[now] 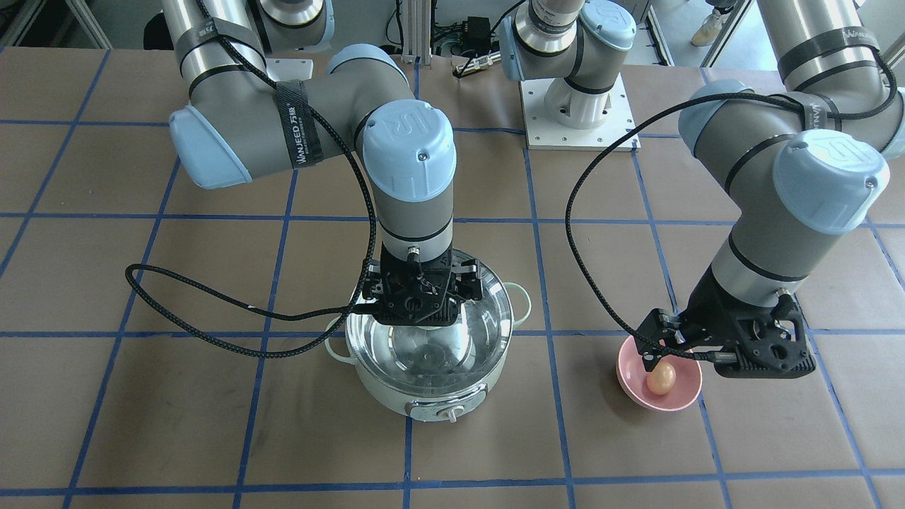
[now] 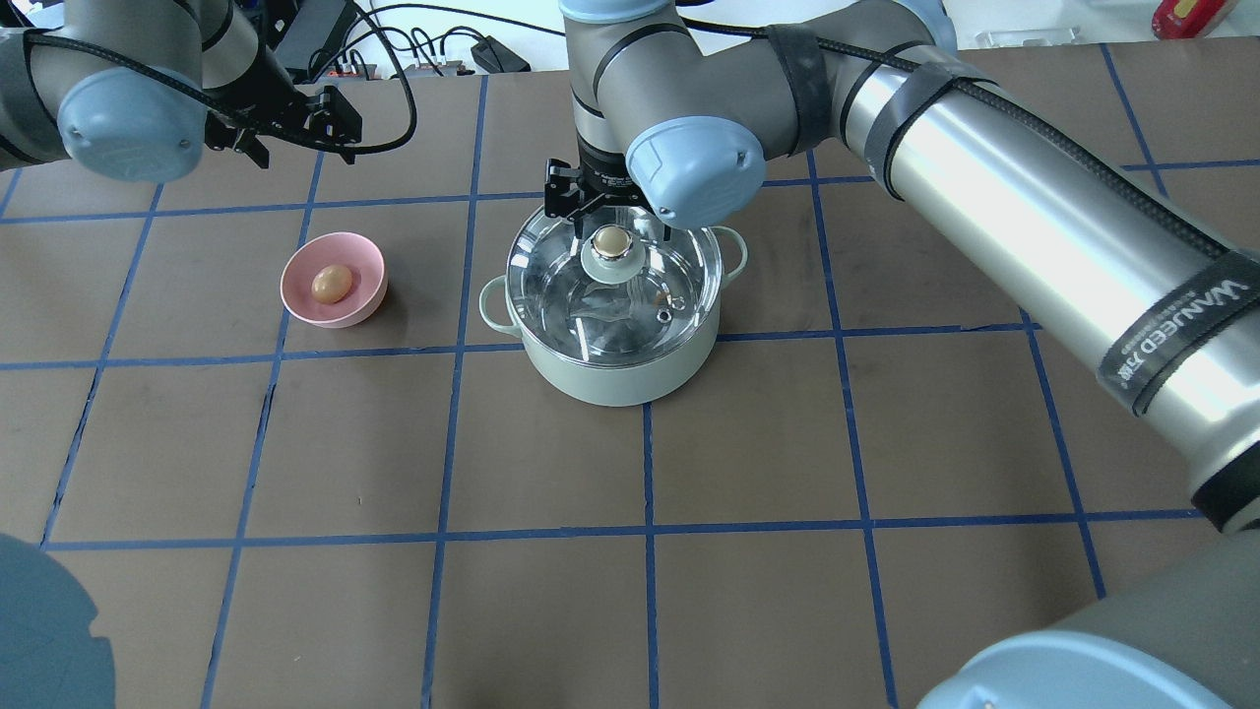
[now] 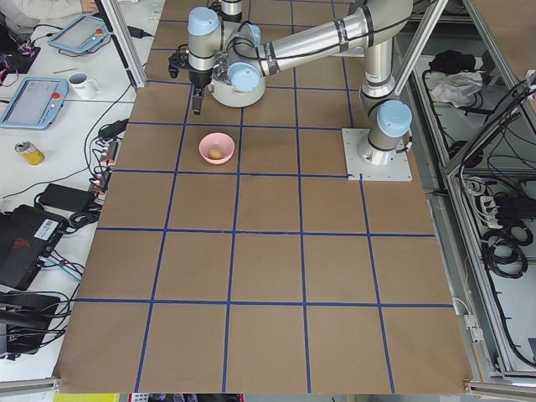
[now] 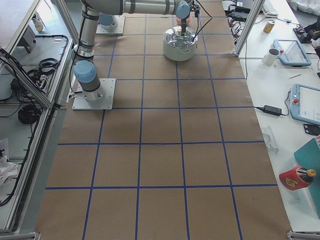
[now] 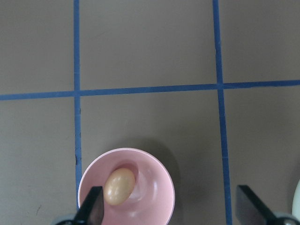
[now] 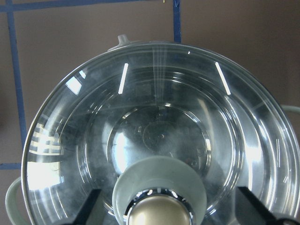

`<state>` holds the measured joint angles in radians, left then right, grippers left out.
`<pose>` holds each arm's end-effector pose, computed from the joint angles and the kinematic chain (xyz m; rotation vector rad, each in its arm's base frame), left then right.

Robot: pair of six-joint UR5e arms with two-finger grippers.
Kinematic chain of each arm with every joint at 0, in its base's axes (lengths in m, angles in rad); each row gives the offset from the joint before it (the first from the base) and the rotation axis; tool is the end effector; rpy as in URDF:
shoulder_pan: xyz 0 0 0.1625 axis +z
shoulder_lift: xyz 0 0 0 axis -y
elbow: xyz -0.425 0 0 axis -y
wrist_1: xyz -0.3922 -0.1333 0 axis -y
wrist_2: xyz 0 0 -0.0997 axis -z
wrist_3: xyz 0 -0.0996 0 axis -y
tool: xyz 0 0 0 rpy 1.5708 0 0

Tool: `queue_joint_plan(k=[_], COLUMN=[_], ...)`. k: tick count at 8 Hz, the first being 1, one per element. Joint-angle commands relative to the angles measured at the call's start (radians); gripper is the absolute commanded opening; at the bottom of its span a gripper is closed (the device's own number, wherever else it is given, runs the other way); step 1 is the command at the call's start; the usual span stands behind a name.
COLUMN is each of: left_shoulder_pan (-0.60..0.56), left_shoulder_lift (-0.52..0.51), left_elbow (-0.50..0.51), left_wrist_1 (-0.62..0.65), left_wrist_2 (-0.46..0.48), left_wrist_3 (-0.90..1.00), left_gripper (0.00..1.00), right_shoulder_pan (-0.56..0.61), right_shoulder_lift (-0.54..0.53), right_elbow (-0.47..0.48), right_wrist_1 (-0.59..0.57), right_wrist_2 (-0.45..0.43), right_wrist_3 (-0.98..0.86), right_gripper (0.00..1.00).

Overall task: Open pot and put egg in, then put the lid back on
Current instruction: 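Lift the glass lid off with the right gripper while the left descends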

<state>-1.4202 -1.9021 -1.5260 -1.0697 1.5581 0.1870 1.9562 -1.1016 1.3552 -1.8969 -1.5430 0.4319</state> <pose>-0.0381 -0.6461 0.3775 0.0585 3.0997 -0.3325 0.3811 -0.5776 0.3511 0.0702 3.0853 -0.0857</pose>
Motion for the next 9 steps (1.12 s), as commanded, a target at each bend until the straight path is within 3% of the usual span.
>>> queue_joint_plan(k=[1, 2, 4, 6, 9], left_shoulder_pan=[0.003, 0.010, 0.030, 0.104, 0.104], left_shoulder_lift=[-0.020, -0.035, -0.055, -0.072, -0.152], left_elbow=[-0.034, -0.039, -0.063, -0.081, -0.083], left_wrist_1=[0.027, 0.027, 0.019, 0.019, 0.027], left_wrist_2=[-0.027, -0.017, -0.013, -0.012, -0.013], left_wrist_3=[0.213, 0.260, 0.301, 0.374, 0.371], left_gripper=[1.00, 1.00, 1.00, 1.00, 1.00], right_shoulder_pan=[0.003, 0.003, 0.003, 0.003, -0.037], right_shoulder_lift=[0.005, 0.005, 0.000, -0.012, -0.096], right_elbow=[0.005, 0.010, 0.010, 0.009, 0.004], right_wrist_1=[-0.001, 0.001, 0.004, 0.004, 0.044], right_wrist_2=[0.004, 0.021, 0.047, 0.078, 0.073], right_wrist_3=[-0.012, -0.012, -0.013, -0.022, -0.123], right_gripper=[0.65, 0.40, 0.02, 0.00, 0.00])
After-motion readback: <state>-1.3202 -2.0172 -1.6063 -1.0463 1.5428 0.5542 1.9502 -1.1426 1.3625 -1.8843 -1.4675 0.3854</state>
